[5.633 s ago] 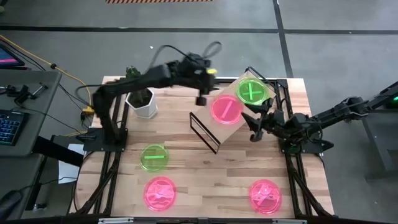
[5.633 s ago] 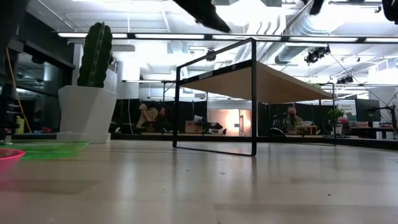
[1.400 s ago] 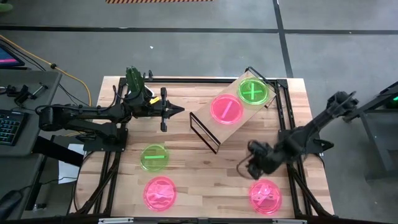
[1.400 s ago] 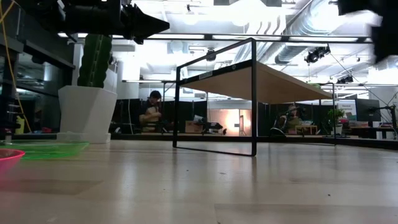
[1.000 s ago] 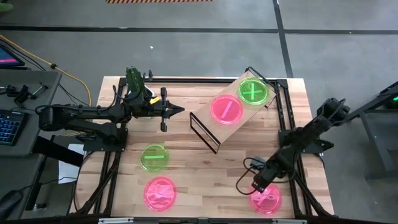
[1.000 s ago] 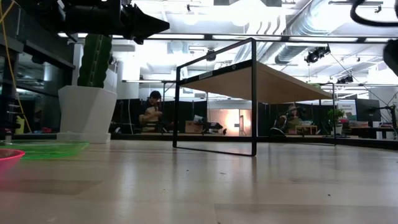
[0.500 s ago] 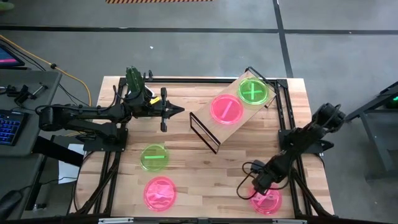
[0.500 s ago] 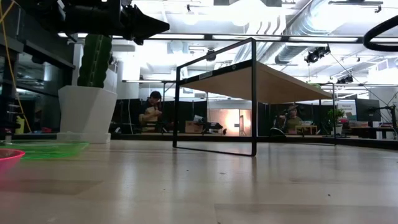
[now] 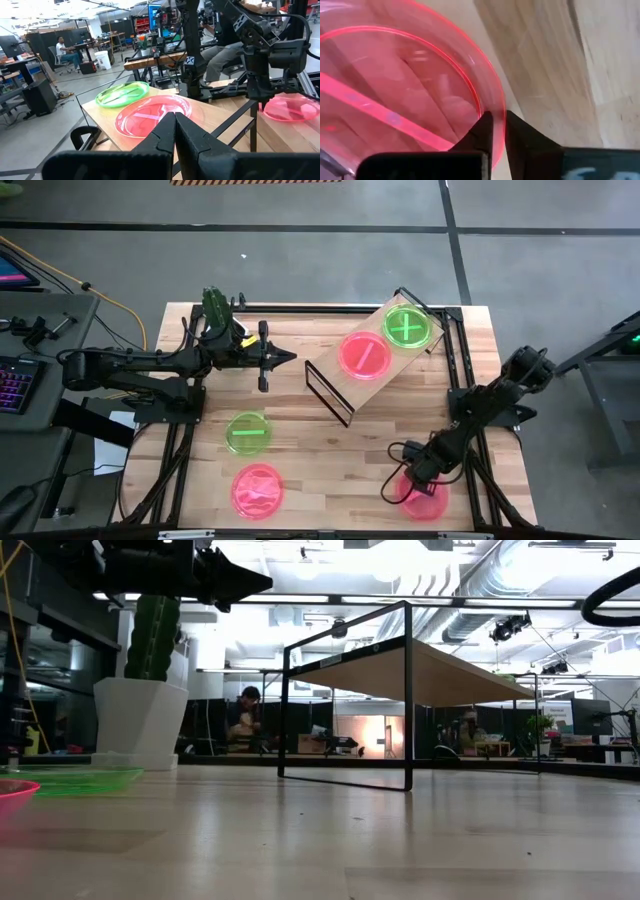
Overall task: Place and stack plates onto a shelf
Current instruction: Stack the right pink plate on top of the pink plate on the shelf
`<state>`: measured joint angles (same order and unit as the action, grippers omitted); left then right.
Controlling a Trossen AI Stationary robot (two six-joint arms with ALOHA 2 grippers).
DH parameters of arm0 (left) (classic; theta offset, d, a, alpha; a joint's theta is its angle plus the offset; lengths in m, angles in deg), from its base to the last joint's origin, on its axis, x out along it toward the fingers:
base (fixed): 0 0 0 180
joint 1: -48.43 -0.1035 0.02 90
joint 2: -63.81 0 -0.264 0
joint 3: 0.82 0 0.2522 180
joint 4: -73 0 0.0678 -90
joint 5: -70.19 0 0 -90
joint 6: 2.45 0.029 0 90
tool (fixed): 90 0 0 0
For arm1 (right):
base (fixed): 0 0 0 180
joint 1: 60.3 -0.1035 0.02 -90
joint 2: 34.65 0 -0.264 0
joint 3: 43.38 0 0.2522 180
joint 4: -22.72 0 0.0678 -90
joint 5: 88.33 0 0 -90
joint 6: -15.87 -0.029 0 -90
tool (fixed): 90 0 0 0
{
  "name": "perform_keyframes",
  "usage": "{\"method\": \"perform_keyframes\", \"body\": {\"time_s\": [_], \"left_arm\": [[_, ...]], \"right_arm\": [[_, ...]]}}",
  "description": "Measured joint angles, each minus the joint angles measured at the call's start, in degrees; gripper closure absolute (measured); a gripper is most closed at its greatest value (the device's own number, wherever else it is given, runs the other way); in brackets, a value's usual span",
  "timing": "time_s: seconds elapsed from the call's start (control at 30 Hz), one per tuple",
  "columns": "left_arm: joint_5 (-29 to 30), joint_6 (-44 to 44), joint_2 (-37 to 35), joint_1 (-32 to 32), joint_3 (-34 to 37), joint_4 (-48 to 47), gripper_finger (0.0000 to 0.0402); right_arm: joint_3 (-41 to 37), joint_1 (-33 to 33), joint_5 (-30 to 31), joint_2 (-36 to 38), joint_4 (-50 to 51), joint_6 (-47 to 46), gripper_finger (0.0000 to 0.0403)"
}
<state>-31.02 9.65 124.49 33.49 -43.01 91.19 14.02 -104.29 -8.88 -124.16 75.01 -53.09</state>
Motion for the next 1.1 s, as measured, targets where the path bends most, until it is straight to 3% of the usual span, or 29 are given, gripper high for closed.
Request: {"method": "perform_keyframes", "body": {"time_s": [0.63,0.8,0.97,1.1], "left_arm": [[-0.2,-0.2,0.0,0.0,0.0,-0.5,0.0401],[-0.2,-0.2,0.0,0.0,0.0,-0.7,0.0401],[-0.3,-1.0,0.0,0.0,0.0,-0.8,0.0401],[-0.2,-1.0,0.0,0.0,0.0,-1.3,0.0401]], "right_arm": [[-0.1,8.4,6.6,8.2,-15.8,6.1,0.0403],[0.0,10.2,7.2,9.7,-15.0,7.5,0.0403],[0.0,8.9,10.2,9.7,-6.6,0.9,0.0403],[-0.7,5.1,14.9,9.6,-8.1,-5.1,0.0403]]}}
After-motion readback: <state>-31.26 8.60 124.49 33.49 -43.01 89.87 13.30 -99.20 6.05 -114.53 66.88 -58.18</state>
